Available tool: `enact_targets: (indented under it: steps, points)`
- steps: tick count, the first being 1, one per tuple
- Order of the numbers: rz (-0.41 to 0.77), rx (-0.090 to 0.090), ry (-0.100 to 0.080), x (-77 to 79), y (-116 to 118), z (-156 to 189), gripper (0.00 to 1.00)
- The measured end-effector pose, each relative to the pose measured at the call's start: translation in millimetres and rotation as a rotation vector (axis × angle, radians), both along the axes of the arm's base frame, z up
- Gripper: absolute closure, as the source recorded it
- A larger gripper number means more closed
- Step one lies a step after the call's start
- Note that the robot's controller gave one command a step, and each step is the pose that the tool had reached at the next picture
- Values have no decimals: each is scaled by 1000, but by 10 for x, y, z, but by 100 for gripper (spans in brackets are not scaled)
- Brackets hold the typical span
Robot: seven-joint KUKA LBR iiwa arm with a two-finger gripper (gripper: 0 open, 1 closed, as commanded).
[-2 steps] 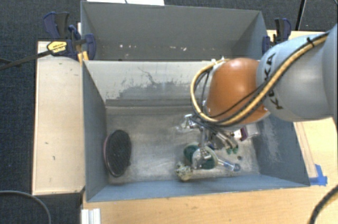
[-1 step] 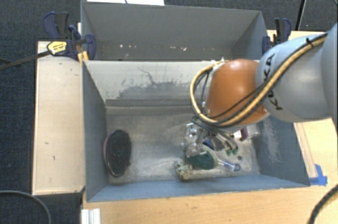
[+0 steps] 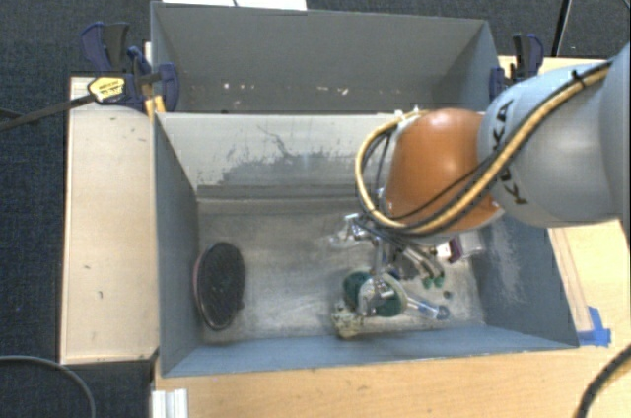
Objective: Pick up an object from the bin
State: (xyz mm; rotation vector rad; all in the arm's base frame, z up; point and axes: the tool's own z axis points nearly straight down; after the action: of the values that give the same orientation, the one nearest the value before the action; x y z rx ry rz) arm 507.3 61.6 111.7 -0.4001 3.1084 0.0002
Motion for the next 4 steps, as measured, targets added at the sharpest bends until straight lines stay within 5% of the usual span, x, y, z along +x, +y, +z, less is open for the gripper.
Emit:
enact_targets:
  steps: [1,2,3,4]
  points:
    - [-2,0,4,-15,3,-11,100]
    - [-4,1,2,-5,3,-4,0]
    - [-6,1,4,-15,4,-11,100]
    - [-7,1,2,-7,3,-6,0]
